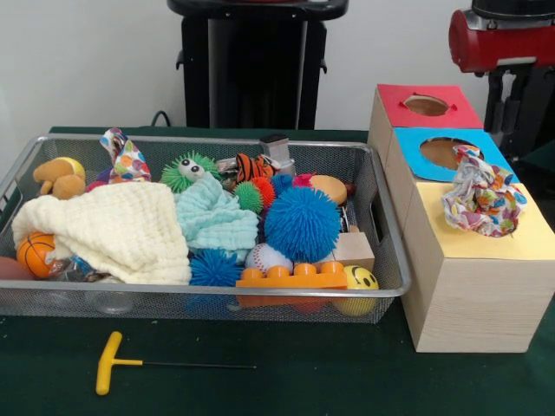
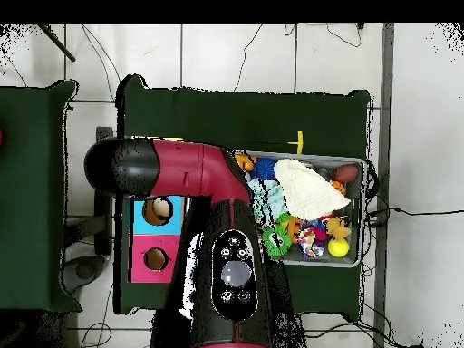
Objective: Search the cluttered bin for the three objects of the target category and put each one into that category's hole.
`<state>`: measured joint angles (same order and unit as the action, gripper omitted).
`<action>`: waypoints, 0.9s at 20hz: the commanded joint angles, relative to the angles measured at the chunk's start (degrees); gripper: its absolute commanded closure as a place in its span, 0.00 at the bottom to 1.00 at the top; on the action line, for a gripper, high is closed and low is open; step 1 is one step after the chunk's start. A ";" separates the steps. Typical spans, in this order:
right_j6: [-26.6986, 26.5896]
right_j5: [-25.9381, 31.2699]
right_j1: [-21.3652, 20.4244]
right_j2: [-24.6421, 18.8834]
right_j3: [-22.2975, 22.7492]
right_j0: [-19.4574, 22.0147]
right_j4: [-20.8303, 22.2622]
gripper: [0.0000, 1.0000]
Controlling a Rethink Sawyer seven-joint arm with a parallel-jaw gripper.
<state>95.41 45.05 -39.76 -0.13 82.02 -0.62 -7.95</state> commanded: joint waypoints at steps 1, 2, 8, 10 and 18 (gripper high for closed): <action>3.34 -3.93 2.62 -4.11 5.78 1.81 1.94 1.00; 3.38 -4.15 2.74 -4.20 5.79 1.78 1.94 1.00; 3.35 -5.97 3.50 -4.96 6.15 2.04 1.78 1.00; 3.47 -6.57 3.97 -5.19 6.08 2.07 1.73 1.00; 3.22 -11.45 6.84 -5.99 6.21 2.85 2.28 1.00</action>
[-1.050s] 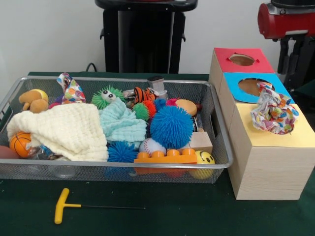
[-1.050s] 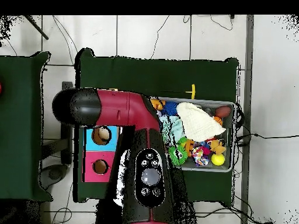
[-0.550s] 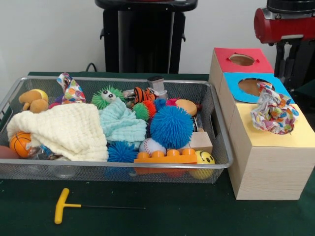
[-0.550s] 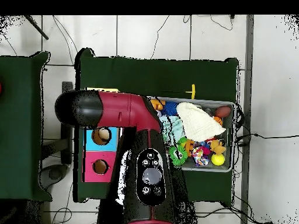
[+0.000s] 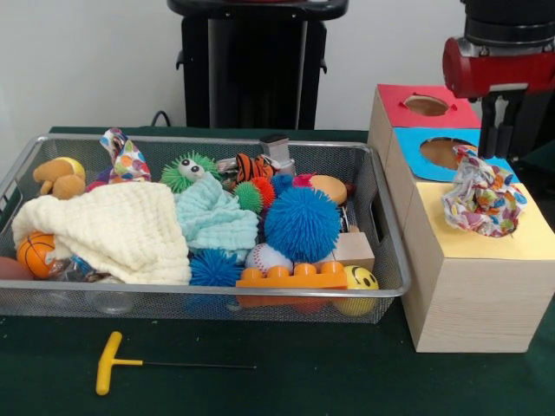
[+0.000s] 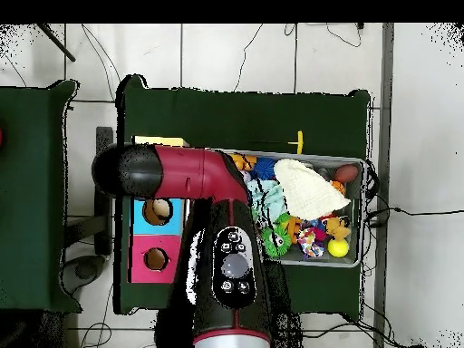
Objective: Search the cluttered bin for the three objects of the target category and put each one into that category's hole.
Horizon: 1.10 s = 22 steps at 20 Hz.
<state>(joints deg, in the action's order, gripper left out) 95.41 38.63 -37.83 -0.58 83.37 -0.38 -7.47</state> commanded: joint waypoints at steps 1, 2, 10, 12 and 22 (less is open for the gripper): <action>3.05 -5.23 5.02 -5.66 4.92 2.78 1.83 1.00; 2.88 -5.43 5.14 -5.79 4.98 2.94 1.86 1.00; 2.77 -5.66 5.52 -6.05 4.53 3.05 2.11 1.00; 2.76 -5.53 5.81 -6.05 3.94 2.85 2.18 1.00; 5.93 -6.48 5.95 -5.82 4.65 1.03 1.14 1.00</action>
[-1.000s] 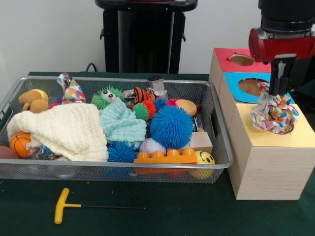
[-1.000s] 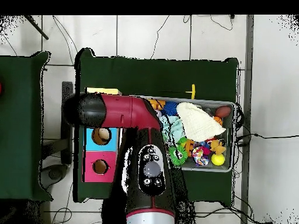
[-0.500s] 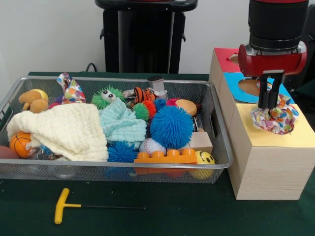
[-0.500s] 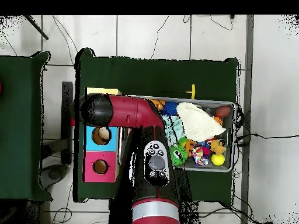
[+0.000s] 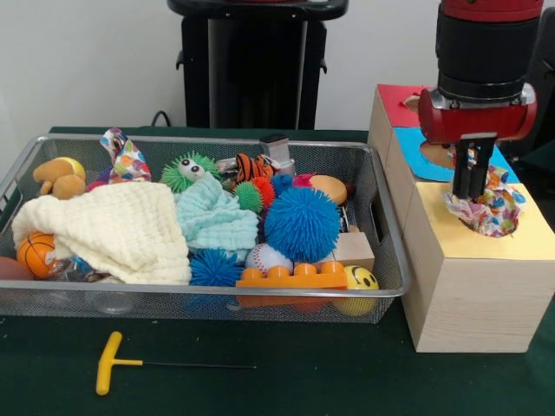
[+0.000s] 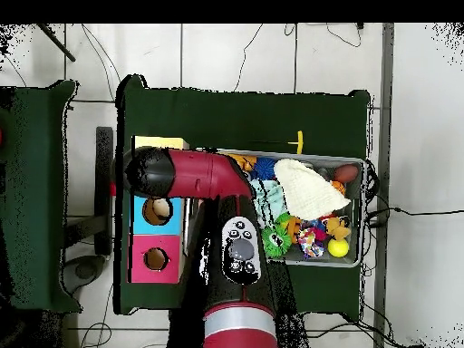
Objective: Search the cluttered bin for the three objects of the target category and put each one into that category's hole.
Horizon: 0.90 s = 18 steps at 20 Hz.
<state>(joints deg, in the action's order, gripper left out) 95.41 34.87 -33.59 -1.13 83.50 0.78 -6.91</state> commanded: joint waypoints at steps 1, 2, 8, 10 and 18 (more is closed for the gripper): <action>6.10 -3.04 1.82 -5.32 4.57 -0.21 0.55 1.00; 6.19 -3.43 2.21 -5.46 4.36 -0.24 0.46 1.00; 6.81 -4.78 4.20 -5.99 2.35 -0.86 -0.13 1.00; 6.67 -4.64 4.79 -6.10 1.37 -0.95 -0.25 1.00; 5.29 -6.52 10.12 -6.39 -4.80 -1.14 0.33 1.00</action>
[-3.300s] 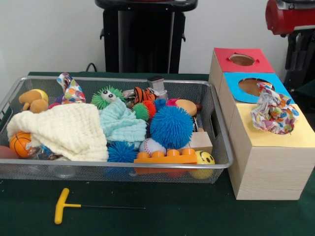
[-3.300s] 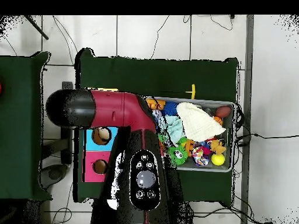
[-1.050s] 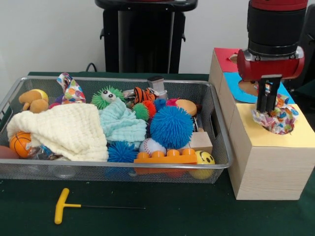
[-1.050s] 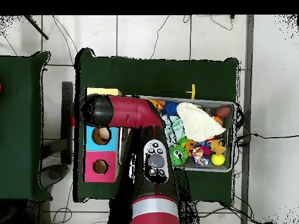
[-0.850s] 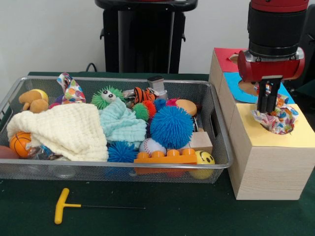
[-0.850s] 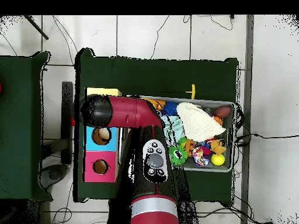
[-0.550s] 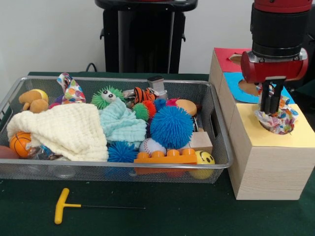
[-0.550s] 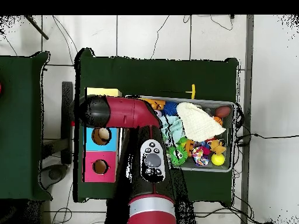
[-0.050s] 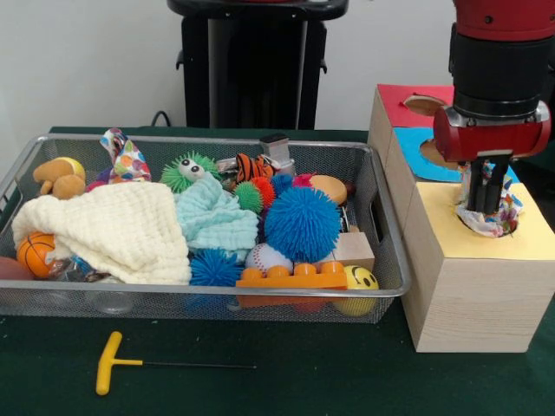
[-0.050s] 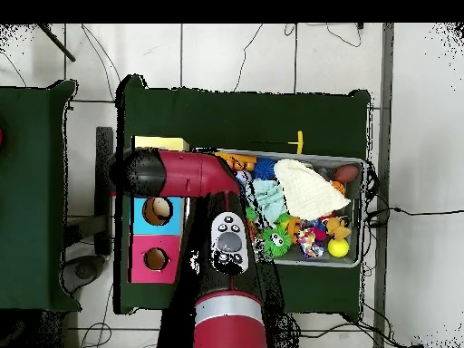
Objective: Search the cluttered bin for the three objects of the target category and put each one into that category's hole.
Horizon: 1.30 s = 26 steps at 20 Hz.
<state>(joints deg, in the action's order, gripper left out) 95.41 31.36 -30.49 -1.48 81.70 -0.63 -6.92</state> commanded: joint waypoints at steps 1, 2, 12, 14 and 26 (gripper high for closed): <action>5.04 -3.13 7.57 -6.19 -3.56 0.35 0.38 1.00; 5.09 -3.12 7.86 -6.07 -3.97 0.25 0.45 1.00; 4.55 -5.04 11.66 -6.05 -6.96 0.31 1.60 1.00; 4.75 -5.39 11.55 -6.13 -6.51 0.40 1.54 1.00; 7.23 11.92 -2.38 -1.22 -4.89 -3.11 0.27 1.00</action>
<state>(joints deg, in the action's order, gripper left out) 95.41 33.28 -26.37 -1.56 76.19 -2.55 -6.41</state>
